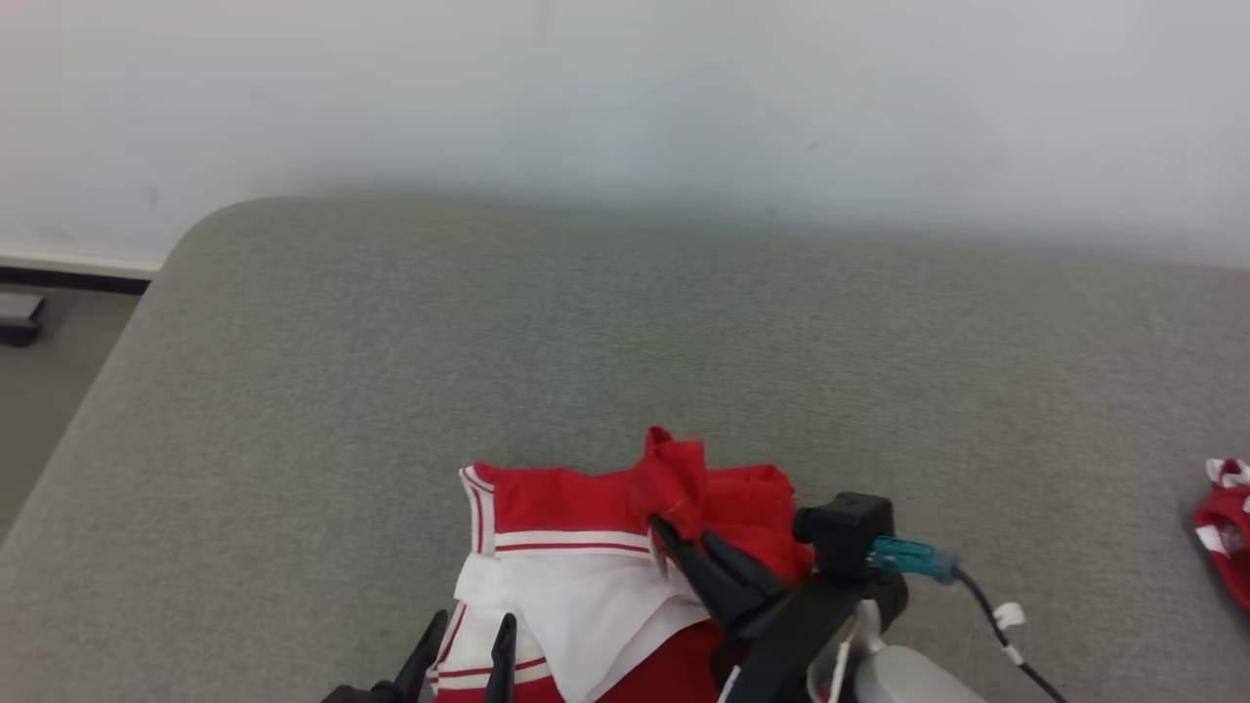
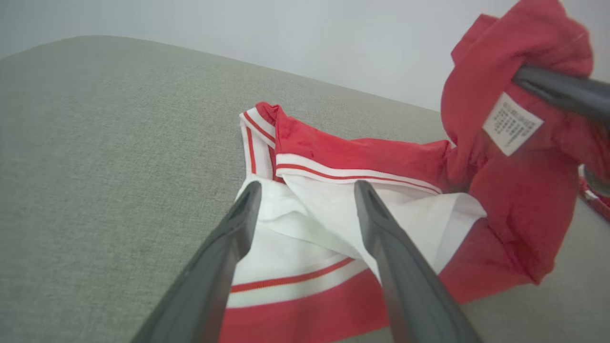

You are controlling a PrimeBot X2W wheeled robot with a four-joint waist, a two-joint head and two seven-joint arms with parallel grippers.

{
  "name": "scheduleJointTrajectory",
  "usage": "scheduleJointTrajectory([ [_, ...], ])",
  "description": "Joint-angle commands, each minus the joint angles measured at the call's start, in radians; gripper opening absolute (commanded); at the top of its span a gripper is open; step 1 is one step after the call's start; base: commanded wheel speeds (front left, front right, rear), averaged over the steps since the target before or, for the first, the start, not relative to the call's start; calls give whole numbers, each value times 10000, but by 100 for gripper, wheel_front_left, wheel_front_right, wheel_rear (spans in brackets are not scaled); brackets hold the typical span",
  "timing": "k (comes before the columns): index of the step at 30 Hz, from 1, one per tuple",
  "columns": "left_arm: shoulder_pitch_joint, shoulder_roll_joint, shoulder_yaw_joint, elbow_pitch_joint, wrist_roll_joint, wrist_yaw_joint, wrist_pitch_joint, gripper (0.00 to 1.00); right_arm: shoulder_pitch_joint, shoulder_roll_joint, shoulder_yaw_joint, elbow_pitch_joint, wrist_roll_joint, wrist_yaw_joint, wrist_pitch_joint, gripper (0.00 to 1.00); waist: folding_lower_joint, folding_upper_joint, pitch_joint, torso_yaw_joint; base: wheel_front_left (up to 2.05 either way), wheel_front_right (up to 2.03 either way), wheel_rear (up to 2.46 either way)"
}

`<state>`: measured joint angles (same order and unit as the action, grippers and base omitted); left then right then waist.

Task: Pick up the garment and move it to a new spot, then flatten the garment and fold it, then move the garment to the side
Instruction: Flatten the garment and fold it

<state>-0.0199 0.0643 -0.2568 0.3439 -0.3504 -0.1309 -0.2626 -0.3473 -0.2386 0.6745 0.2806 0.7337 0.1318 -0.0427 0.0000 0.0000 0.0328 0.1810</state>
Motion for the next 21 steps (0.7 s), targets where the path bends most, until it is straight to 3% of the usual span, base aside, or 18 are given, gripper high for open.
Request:
scheduleJointTrajectory([
  [1, -54, -33, -12, 12, 117, 9, -28, 100, -247, 193, 217, 298, -146, -21, 17, 0, 0, 0, 61, 680, 0, 0, 0],
  [11, -40, -103, 206, 114, 351, 9, -28, 100, -1237, 1355, 791, 2806, -5, -21, -698, 0, 0, 0, 123, 1551, 0, 0, 0],
  [12, -24, -111, 229, 131, 343, 9, -28, 100, -1338, 1461, 791, 3090, 58, -21, -825, 31, 0, 0, 113, 1571, 0, 0, 0],
  [13, -12, -121, 242, 136, 365, 9, -28, 100, -1430, 1577, 893, 3247, 185, -21, -951, 90, 0, 0, 110, 1585, 0, 0, 0],
  [14, -7, -126, 267, 148, 397, 9, -28, 100, -1530, 1671, 938, 3403, 335, -21, -1121, 100, 0, 0, 107, 1579, 0, 0, 0],
  [21, -148, -140, 931, 143, 756, 9, -28, 100, -1937, 1672, 518, 3916, 793, -21, -2142, 100, 0, 0, 62, 1035, 0, 0, 0],
])
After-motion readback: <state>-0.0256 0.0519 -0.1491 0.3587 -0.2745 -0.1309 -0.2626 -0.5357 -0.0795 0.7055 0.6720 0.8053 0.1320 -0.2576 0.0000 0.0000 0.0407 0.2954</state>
